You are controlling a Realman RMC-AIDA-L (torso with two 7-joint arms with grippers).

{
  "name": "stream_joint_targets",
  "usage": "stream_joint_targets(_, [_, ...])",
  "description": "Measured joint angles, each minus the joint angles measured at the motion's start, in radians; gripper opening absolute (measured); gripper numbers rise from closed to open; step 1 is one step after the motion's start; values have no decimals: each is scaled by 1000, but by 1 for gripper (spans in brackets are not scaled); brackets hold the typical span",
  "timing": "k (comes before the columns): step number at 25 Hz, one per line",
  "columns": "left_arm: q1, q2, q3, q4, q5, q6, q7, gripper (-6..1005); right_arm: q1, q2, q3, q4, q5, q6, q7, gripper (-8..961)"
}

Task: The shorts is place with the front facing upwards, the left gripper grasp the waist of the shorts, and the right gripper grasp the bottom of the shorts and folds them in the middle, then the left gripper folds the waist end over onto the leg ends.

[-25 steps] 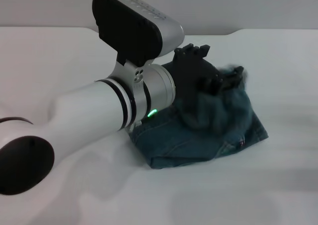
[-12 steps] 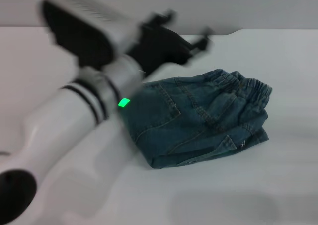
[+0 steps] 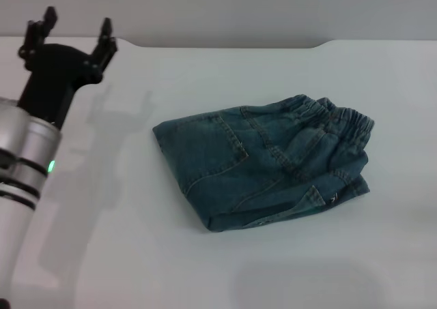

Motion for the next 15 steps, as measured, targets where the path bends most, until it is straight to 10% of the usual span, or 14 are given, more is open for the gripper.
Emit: stream_joint_targets(15, [-64,0,6,204,-3,-4,-156,843,37,0,-16,-155,60,17,124,561])
